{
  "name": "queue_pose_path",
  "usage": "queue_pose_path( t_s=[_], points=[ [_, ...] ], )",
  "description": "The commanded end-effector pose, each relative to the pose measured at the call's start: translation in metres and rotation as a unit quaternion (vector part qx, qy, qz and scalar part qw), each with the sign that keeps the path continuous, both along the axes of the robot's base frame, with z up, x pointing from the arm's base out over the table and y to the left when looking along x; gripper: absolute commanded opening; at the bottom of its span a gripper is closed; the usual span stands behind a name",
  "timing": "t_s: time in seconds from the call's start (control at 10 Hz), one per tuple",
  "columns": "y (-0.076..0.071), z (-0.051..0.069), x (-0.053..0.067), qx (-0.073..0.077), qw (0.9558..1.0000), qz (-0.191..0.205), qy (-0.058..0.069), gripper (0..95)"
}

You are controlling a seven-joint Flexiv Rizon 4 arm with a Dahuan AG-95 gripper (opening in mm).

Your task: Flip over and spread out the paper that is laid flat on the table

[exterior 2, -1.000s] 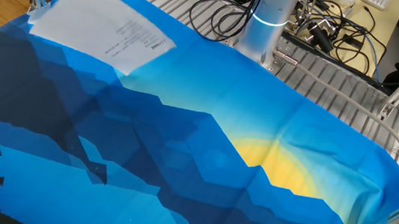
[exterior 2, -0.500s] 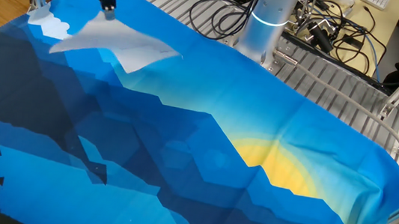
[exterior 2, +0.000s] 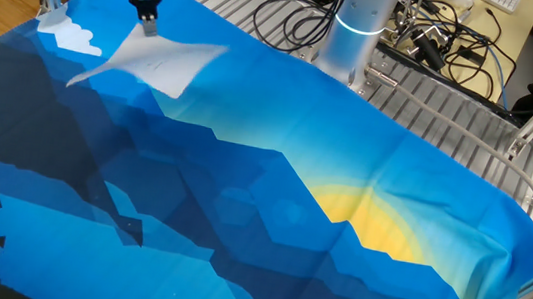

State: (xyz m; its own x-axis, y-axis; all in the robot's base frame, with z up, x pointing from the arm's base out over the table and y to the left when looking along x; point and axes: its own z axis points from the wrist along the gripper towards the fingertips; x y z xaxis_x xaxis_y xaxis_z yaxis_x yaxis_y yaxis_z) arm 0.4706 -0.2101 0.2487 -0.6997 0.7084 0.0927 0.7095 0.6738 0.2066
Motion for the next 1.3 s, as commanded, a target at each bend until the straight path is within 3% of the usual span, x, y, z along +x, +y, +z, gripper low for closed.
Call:
queue_pose_path(
  t_s=[0.1, 0.3, 0.4, 0.5, 0.8, 0.9, 1.1, 1.2, 1.3],
  points=[
    [0.0006, -0.0022, 0.0020, 0.013, 0.9991, -0.038, -0.011, 0.0],
    [0.0005, -0.0029, 0.0023, 0.006, 0.9994, -0.033, -0.009, 0.0],
    [0.0005, -0.0032, 0.0024, -0.008, 0.9996, -0.026, -0.004, 0.0],
    [0.0005, -0.0033, 0.0024, -0.021, 0.9994, -0.024, 0.010, 0.0],
    [0.0006, -0.0037, 0.0025, -0.036, 0.9990, -0.019, 0.018, 0.0],
    [0.0006, -0.0038, 0.0025, -0.054, 0.9982, -0.010, 0.024, 0.0],
    [0.0006, -0.0038, 0.0025, -0.059, 0.9979, -0.001, 0.027, 0.0],
    [0.0006, -0.0038, 0.0025, -0.075, 0.9965, 0.024, 0.030, 0.0],
    [0.0006, -0.0038, 0.0025, -0.101, 0.9933, 0.043, 0.036, 0.0]
  ],
)
